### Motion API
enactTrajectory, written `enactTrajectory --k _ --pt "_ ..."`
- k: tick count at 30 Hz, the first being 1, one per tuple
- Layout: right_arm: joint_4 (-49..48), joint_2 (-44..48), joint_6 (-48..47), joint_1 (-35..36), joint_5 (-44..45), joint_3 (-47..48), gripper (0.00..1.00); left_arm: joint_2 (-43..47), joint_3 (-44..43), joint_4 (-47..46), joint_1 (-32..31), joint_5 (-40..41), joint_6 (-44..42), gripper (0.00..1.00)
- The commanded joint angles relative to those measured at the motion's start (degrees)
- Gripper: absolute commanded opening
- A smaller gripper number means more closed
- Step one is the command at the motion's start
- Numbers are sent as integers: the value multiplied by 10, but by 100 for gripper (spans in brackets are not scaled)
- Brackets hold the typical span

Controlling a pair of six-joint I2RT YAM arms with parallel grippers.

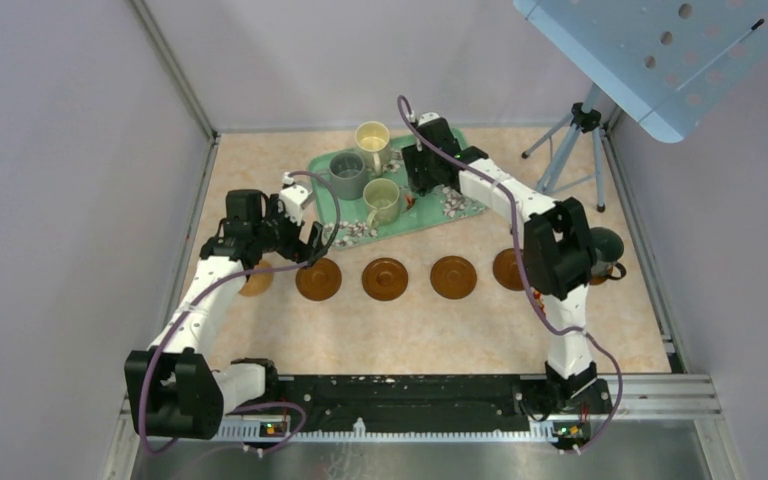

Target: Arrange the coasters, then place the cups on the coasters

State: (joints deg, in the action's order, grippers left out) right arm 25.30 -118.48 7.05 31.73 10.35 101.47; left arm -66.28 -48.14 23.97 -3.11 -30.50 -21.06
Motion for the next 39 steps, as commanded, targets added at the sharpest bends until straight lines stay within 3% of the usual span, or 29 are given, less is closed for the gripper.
enactTrajectory --k 1,7,14,39 --pt "39 -32 15 4 25 57 63 10 1 -20 -1 9 8 99" --pt "56 -40 -10 -2 20 72 58 8 1 -20 -1 10 10 99" --pt "149 -80 -63 -34 -76 142 55 9 2 -21 -1 11 9 99" --pt "153 -124 -136 -53 -136 195 48 16 1 -17 0 12 10 99"
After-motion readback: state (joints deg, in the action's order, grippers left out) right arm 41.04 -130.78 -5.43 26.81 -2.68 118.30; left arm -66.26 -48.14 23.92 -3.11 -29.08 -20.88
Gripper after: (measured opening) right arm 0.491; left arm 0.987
